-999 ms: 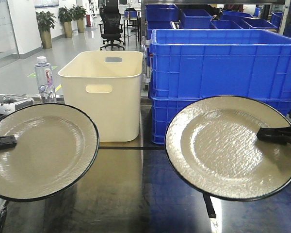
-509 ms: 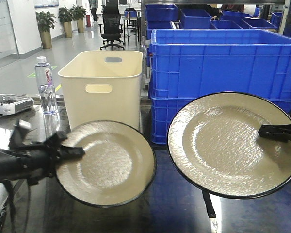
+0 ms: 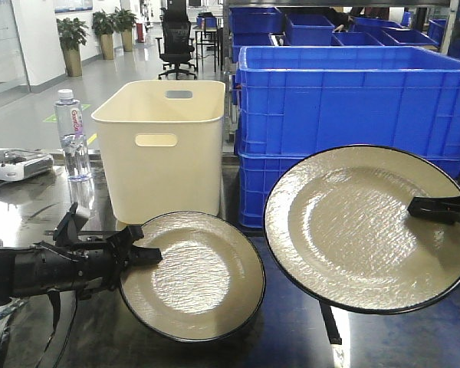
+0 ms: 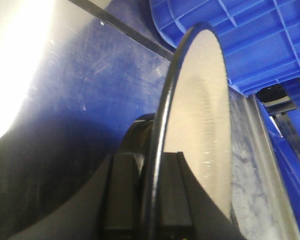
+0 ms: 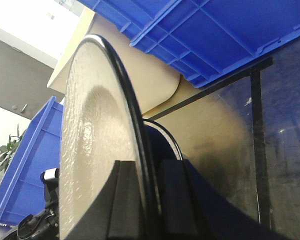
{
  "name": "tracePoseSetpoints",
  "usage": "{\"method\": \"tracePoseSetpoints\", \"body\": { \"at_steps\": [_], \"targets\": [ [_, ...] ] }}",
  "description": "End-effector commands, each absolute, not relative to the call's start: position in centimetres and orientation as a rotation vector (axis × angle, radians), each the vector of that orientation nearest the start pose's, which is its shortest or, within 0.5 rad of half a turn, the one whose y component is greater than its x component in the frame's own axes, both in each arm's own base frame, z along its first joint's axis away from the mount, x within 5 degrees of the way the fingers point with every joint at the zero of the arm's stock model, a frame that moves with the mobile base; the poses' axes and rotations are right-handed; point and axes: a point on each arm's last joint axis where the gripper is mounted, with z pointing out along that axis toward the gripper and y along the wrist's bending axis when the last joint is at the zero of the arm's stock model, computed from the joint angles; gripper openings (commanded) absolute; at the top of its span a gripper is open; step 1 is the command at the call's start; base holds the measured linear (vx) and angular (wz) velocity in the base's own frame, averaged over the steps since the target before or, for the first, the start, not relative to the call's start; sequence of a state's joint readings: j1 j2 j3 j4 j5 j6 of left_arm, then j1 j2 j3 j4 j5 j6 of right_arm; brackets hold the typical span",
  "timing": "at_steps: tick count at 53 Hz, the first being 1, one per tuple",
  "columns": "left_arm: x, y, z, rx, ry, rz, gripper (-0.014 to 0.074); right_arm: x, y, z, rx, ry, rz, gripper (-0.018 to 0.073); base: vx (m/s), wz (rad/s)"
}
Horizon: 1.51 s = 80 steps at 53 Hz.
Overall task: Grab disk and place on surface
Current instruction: 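Lower the left-held plate onto the table and open the left gripper, then lower the right-held plate onto the first plate and release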
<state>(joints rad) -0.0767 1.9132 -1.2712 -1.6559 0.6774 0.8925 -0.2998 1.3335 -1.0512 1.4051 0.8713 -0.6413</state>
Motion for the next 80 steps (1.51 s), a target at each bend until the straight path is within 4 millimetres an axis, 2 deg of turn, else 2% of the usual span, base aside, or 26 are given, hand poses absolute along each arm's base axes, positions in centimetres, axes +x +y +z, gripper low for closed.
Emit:
{"method": "tracePoseSetpoints", "body": {
  "at_steps": [1,9,16,27,39,45,51,55,60,66,70,74,80],
  "targets": [
    [41.1,-9.2,27.6,-0.334,1.969,-1.349,0.0342,27.7,-1.3,38.6,0.37,1.79,1.171,-0.0009,0.0,0.0],
    [41.1,-9.2,27.6,-0.337,1.97,-1.341,0.0482,27.7,-1.2,38.6,0.367,1.791,1.174,-0.0009,0.0,0.0],
    [41.1,-9.0,27.5,-0.335,1.977,-1.314,0.0537,27.7,-1.2,38.6,0.367,1.791,1.174,-0.0009,0.0,0.0],
    [40.8,-7.9,27.0,-0.112,2.037,-1.196,0.054,27.7,-1.2,38.6,0.361,1.794,1.18,-0.0009,0.0,0.0],
    [40.2,-5.0,26.4,0.044,2.137,-1.037,0.054,27.6,-1.1,38.6,0.355,1.796,1.187,-0.0009,0.0,0.0],
    [39.6,-3.5,27.4,0.105,2.152,-0.923,0.054,27.6,-1.1,38.6,0.352,1.797,1.19,-0.0009,0.0,0.0],
    [38.5,-2.2,29.5,0.154,2.128,-0.839,0.053,27.6,-1.0,38.6,0.347,1.799,1.193,-0.0009,0.0,0.0],
    [37.4,-1.5,31.2,0.197,2.107,-0.802,0.0503,27.7,-0.5,38.6,0.338,1.804,1.2,-0.0009,0.0,0.0],
    [35.6,-0.9,33.7,0.246,2.067,-0.758,0.0411,28.4,1.0,38.4,0.313,1.821,1.227,-0.0009,0.0,0.0],
    [33.0,-0.7,37.1,0.302,1.997,-0.687,0.0188,30.5,4.4,38.1,0.268,1.85,1.242,-0.0009,0.0,0.0],
    [31.3,-0.6,39.3,0.311,1.934,-0.639,0.0001,32.0,6.9,38.3,0.242,1.854,1.237,-0.0009,0.0,0.0],
    [30.1,-0.4,40.8,0.307,1.885,-0.598,-0.001,33.8,9.5,38.2,0.219,1.864,1.241,-0.0009,0.0,0.0],
    [28.9,-0.4,42.1,0.312,1.847,-0.572,-0.0008,36.6,12.9,37.2,0.184,1.89,1.26,-0.0009,0.0,0.0]
  ]
}}
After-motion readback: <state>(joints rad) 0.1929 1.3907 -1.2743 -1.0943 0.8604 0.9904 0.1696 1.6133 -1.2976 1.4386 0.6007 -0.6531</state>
